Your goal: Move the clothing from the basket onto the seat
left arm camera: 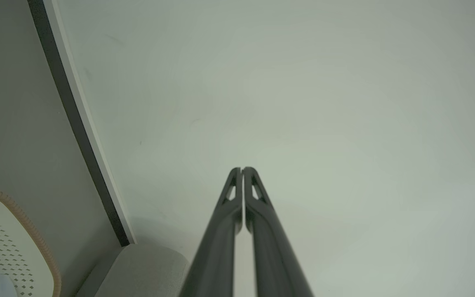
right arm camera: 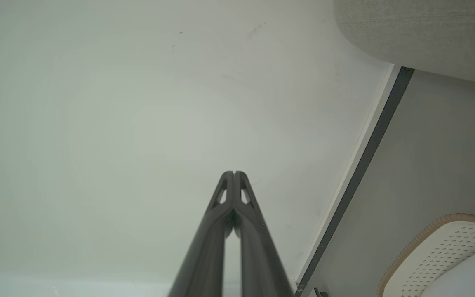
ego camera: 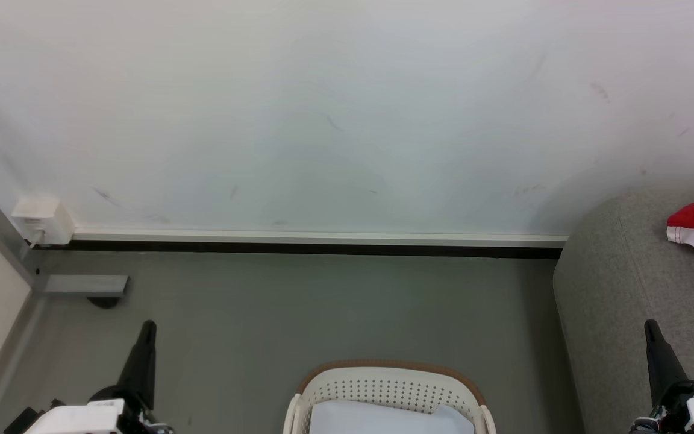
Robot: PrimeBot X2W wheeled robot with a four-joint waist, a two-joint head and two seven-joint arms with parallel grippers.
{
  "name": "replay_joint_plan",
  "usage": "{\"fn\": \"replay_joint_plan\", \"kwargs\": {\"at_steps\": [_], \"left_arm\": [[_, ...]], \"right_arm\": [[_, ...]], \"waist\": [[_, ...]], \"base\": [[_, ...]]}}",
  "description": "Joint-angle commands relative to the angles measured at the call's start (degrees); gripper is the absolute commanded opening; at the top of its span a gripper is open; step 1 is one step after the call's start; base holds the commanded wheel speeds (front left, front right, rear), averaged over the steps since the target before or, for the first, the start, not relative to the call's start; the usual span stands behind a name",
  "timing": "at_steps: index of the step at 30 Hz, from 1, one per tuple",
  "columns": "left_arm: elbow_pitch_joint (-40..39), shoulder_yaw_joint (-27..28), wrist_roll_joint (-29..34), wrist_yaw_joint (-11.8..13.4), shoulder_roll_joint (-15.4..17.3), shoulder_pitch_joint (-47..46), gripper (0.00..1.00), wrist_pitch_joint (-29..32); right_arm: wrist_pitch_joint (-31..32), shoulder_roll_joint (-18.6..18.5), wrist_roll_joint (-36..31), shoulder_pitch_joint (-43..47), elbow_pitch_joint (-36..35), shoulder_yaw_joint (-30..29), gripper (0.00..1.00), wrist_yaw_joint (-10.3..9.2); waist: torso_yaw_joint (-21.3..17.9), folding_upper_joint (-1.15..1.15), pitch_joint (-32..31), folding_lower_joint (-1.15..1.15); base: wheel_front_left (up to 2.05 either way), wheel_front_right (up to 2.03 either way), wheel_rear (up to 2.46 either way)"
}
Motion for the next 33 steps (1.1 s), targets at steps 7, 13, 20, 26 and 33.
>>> {"fn": "replay_joint_plan", "kwargs": {"at_steps": [7,13,20,26,33], "left_arm": [[0.06,0.13,-0.76,-0.32,0.10,-0.48,0.00,0.25],[0.06,0.12,-0.77,-0.32,0.10,-0.48,0.00,0.24],[0.05,0.12,-0.77,-0.32,0.10,-0.48,0.00,0.24],[0.05,0.11,-0.78,-0.32,0.10,-0.48,0.00,0.23],[0.05,0.11,-0.78,-0.32,0.10,-0.47,0.00,0.23]], "right_arm": [[0.23,-0.46,0.07,-0.75,0.17,-0.19,0.00,-0.14],[0.23,-0.46,0.07,-0.75,0.17,-0.19,0.00,-0.14],[0.22,-0.45,0.07,-0.75,0.17,-0.19,0.00,-0.14],[0.22,-0.45,0.07,-0.75,0.17,-0.19,0.00,-0.14],[0.22,-0.45,0.08,-0.74,0.17,-0.19,0.00,-0.14]], "waist": [[0.00,0.00,0.00,0.00],[0.00,0.00,0.00,0.00],[0.00,0.00,0.00,0.00],[0.00,0.00,0.00,0.00],[0.00,0.00,0.00,0.00]], "base": [[0.00,0.00,0.00],[0.00,0.00,0.00],[0.00,0.00,0.00],[0.00,0.00,0.00],[0.00,0.00,0.00]]}}
